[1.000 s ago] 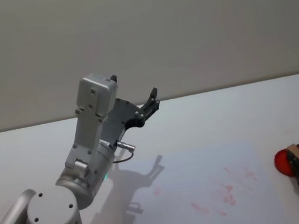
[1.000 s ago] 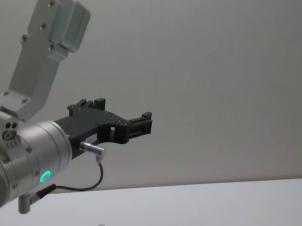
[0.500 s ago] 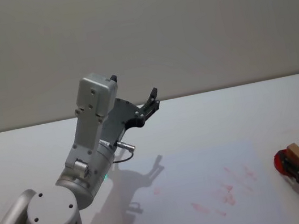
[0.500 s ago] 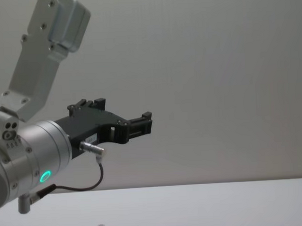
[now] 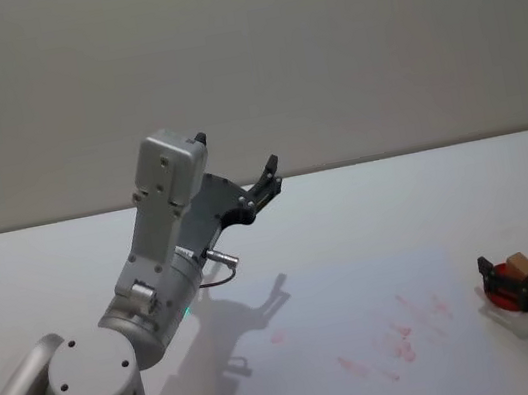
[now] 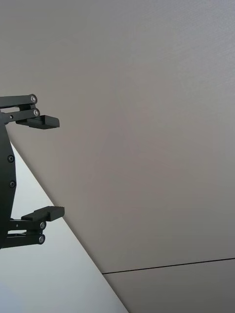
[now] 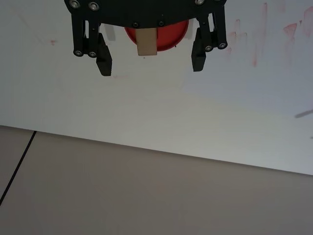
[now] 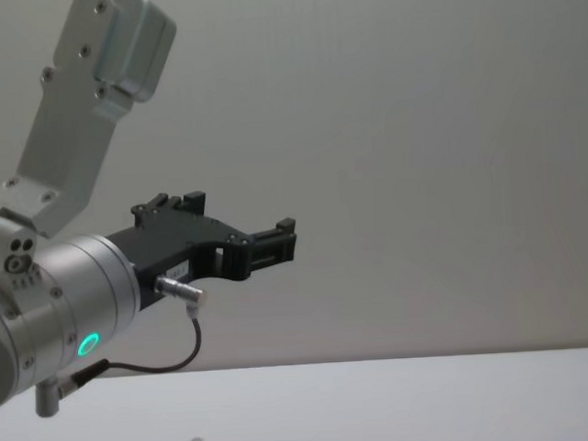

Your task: Use the one hand to pick up the stamp and affix it onto the A4 paper.

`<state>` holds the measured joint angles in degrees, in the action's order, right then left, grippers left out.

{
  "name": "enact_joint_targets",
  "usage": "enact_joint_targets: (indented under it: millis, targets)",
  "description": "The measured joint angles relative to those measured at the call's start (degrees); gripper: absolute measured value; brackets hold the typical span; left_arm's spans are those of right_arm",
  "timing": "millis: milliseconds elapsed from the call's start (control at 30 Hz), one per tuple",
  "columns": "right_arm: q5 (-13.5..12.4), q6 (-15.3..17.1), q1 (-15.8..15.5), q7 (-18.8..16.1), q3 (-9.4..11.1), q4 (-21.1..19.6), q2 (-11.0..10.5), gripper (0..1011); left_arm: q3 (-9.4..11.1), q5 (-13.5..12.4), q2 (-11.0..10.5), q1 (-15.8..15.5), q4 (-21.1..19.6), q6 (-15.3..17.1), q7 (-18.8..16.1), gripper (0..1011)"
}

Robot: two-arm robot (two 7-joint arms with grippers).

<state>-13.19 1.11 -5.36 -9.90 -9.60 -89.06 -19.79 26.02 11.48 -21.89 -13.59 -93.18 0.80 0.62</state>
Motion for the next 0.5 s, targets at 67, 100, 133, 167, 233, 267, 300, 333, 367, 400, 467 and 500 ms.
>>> enact_joint_targets:
  millis: [67,100,133,167,233,267,300,333,367,400,467,500]
  targets:
    - [-0.27,-0.04,-0.05,0.09,0.06,-0.43,0.02,1001,0.00,0.00,0.00,0.00,0.00,0.00,0.00,1001]
    - [-0.33,-0.05,-0.07,0.16,0.09,-0.57,0.03,1001,0.00,0.00,0.00,0.00,0.00,0.00,0.00,1001]
    - [-0.39,-0.08,-0.12,0.23,0.12,-0.75,0.03,1001,0.00,0.00,0.00,0.00,0.00,0.00,0.00,1001]
    - [-0.49,-0.13,-0.19,0.41,0.16,-0.99,0.04,1001,0.00,0.00,0.00,0.00,0.00,0.00,0.00,1001]
    - [-0.56,-0.25,-0.30,0.77,0.20,-1.35,0.04,1001,0.00,0.00,0.00,0.00,0.00,0.00,0.00,1001]
    - [-0.56,-0.25,-0.30,0.77,0.20,-1.35,0.04,1001,0.00,0.00,0.00,0.00,0.00,0.00,0.00,1001]
    - [-0.60,-0.33,-0.42,0.97,0.24,-1.60,0.04,1001,0.00,0.00,0.00,0.00,0.00,0.00,0.00,1001]
    - [-0.62,-0.36,-0.46,1.07,0.27,-1.73,0.04,1001,0.00,0.00,0.00,0.00,0.00,0.00,0.00,1001]
    - [-0.64,-0.42,-0.54,1.25,0.32,-1.93,0.04,1001,0.00,0.00,0.00,0.00,0.00,0.00,0.00,1001]
    - [-0.66,-0.44,-0.56,1.33,0.34,-2.01,0.04,1001,0.00,0.00,0.00,0.00,0.00,0.00,0.00,1001]
    - [-0.68,-0.47,-0.62,1.47,0.36,-2.17,0.03,1001,0.00,0.00,0.00,0.00,0.00,0.00,0.00,1001]
    - [-0.69,-0.51,-0.67,1.62,0.39,-2.30,0.03,1001,0.00,0.00,0.00,0.00,0.00,0.00,0.00,1001]
